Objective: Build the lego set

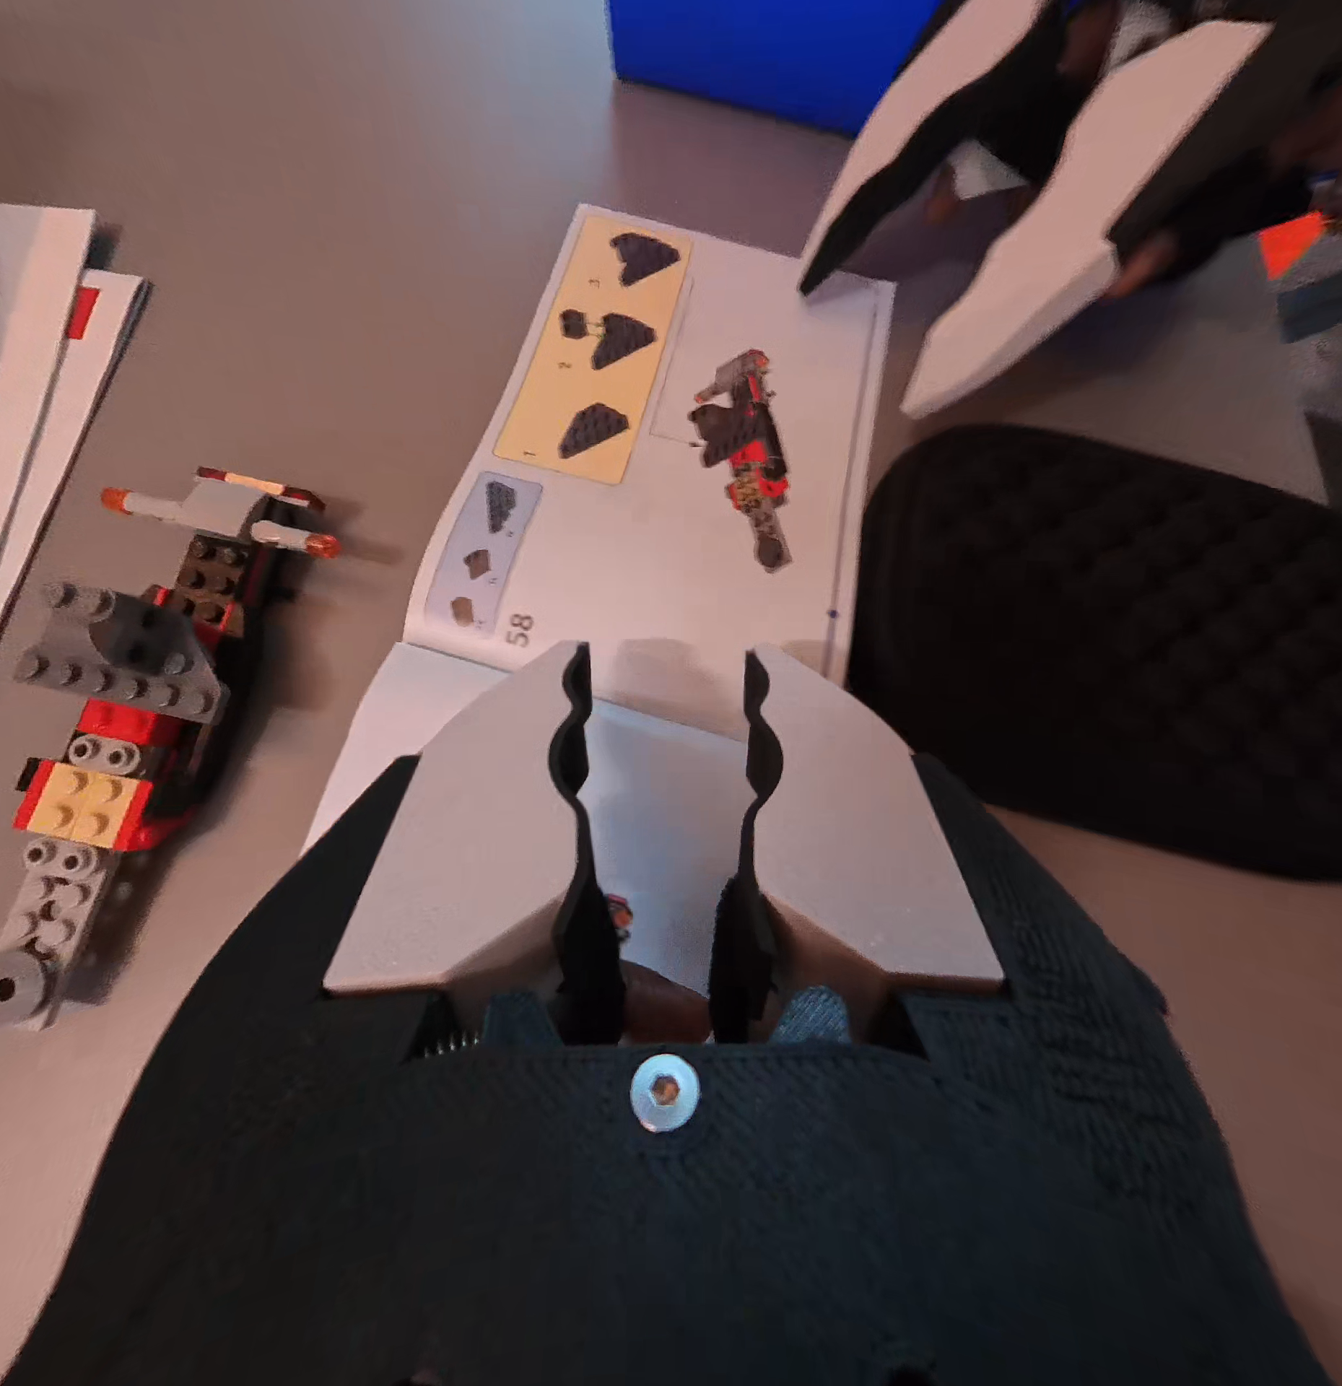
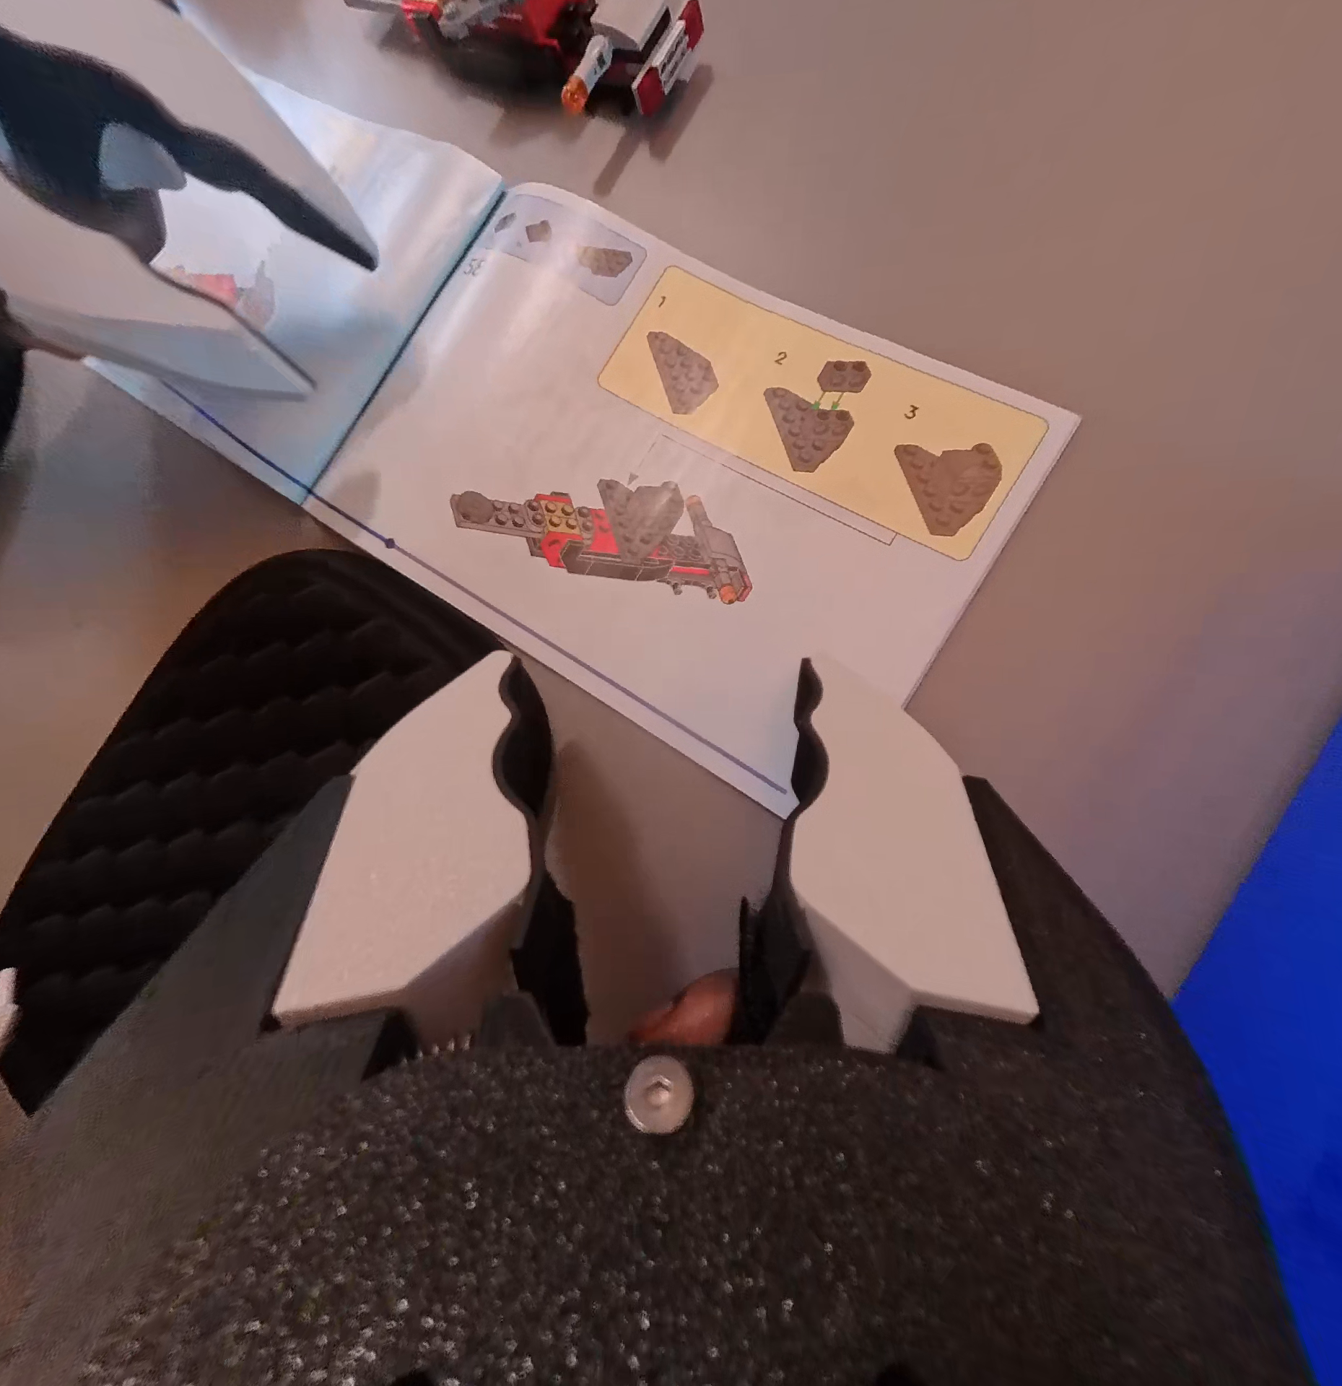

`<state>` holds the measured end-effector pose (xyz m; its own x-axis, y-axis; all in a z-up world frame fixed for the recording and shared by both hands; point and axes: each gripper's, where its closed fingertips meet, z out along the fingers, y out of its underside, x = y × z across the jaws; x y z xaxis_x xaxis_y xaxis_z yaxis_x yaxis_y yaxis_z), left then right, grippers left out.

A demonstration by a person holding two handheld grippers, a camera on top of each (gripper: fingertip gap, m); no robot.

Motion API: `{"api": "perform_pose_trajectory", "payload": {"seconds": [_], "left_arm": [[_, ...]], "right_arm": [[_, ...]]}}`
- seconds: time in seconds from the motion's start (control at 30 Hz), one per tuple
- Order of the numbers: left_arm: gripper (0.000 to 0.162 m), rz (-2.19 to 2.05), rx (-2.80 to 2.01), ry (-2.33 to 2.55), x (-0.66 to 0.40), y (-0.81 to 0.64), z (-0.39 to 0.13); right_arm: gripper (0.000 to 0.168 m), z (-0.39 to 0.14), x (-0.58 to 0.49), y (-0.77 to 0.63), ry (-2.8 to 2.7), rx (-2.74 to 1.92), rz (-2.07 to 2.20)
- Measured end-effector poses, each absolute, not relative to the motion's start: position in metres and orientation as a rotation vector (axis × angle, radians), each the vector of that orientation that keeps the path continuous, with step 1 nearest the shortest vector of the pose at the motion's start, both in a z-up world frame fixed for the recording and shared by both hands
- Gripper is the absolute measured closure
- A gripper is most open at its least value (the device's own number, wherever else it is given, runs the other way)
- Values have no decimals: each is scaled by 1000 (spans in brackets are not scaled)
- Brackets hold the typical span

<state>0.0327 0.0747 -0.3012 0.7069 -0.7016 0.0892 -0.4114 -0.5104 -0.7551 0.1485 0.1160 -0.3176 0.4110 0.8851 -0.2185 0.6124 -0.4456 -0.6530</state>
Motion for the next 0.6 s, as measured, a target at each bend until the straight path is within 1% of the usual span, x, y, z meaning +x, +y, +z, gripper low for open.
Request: {"api": "perform_pose_trajectory", "payload": {"seconds": [0.17, 0.43, 0.6], "left_arm": [[130, -445, -2260, 837, 28, 79, -325], [132, -430, -2210, 843, 29, 80, -328], [133, -445, -2208, 830, 28, 80, -328]], "right_arm": [[98, -322, 146, 116, -1277, -2209, 754], [88, -322, 132, 110, -1329, -2213, 776], [94, -320, 118, 102, -1350, -2188, 831]]}}
